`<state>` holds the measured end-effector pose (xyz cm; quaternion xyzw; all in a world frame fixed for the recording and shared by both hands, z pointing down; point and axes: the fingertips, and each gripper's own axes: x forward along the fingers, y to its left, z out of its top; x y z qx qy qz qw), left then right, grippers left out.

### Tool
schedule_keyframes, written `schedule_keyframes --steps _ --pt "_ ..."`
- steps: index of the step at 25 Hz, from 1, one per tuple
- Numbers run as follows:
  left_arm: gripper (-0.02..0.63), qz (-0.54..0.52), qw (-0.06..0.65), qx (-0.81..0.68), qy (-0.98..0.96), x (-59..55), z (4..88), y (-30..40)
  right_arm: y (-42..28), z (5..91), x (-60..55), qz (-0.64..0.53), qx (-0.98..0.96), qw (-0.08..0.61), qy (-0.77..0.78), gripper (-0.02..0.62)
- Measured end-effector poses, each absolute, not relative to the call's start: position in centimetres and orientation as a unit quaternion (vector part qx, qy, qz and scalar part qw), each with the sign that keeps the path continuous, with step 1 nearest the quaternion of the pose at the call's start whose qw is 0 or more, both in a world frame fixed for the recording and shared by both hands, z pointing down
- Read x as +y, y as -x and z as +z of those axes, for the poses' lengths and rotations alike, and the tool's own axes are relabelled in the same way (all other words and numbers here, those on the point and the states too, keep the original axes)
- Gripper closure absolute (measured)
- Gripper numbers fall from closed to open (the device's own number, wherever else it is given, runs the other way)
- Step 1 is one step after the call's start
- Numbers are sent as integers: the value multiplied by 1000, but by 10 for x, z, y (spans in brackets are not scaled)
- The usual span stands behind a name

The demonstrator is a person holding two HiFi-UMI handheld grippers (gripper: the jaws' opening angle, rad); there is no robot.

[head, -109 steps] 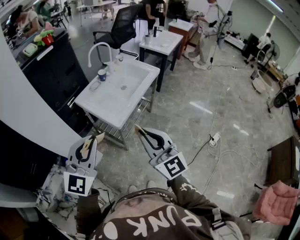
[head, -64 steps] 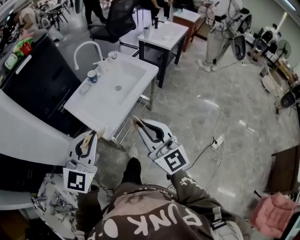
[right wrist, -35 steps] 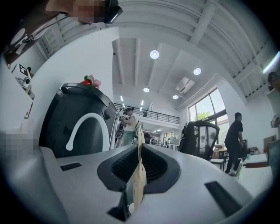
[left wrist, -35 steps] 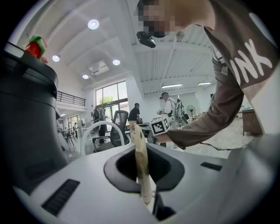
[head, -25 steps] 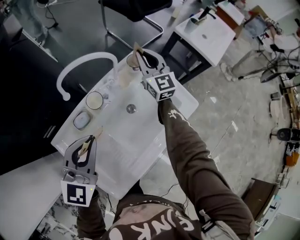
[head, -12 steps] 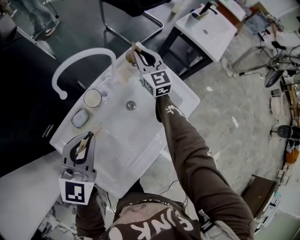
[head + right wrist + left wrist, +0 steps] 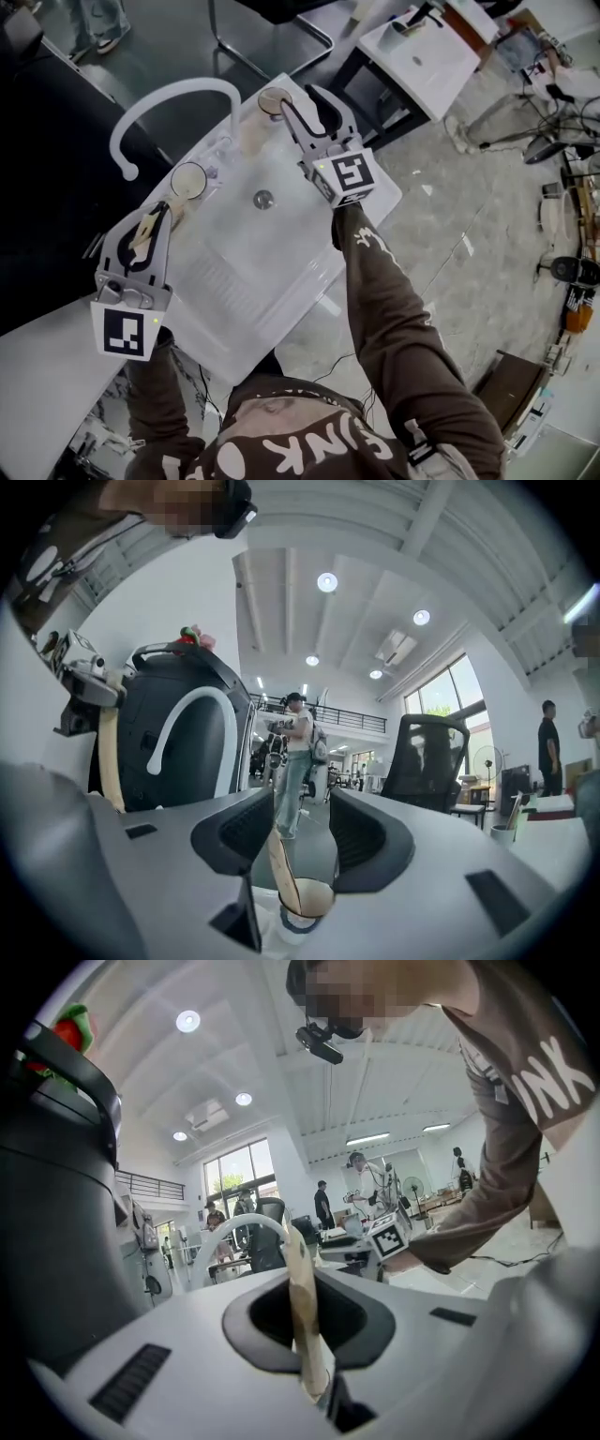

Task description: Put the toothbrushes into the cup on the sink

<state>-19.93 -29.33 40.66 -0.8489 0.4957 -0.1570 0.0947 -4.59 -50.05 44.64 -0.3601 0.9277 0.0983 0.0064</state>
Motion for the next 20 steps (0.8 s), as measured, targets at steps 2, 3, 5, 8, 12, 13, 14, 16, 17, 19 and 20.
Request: schedule_keyframes --steps 2,3,5,8,12,13,14,16,17,19,20 --pt "594 -149 83 504 847 -307 415 205 41 434 -490 100 928 26 358 399" --pt "594 -144 80 505 847 -315 419 205 38 429 -485 98 928 33 357 400" --pt "594 -142 74 503 849 -330 430 202 30 417 -477 93 929 48 355 402" --pt "594 -152 69 499 851 -347 450 195 20 397 -460 86 930 75 350 402" --pt "594 -157 74 492 853 -364 472 188 11 379 -437 89 932 95 339 403" --pt "594 -159 74 492 853 -367 478 187 9 376 -432 87 932 99 337 403" --pt "594 -163 73 492 852 -369 484 187 7 375 -427 86 933 102 336 403" --pt "595 -170 72 493 850 -373 497 188 4 372 -419 88 933 104 334 405" --pt "594 -173 72 495 848 -375 504 190 3 371 -416 90 933 104 333 405" --pt "594 -173 72 498 847 -377 514 193 1 373 -410 93 933 100 334 405" --pt "594 -169 73 498 847 -377 517 193 -1 374 -407 94 932 96 335 405"
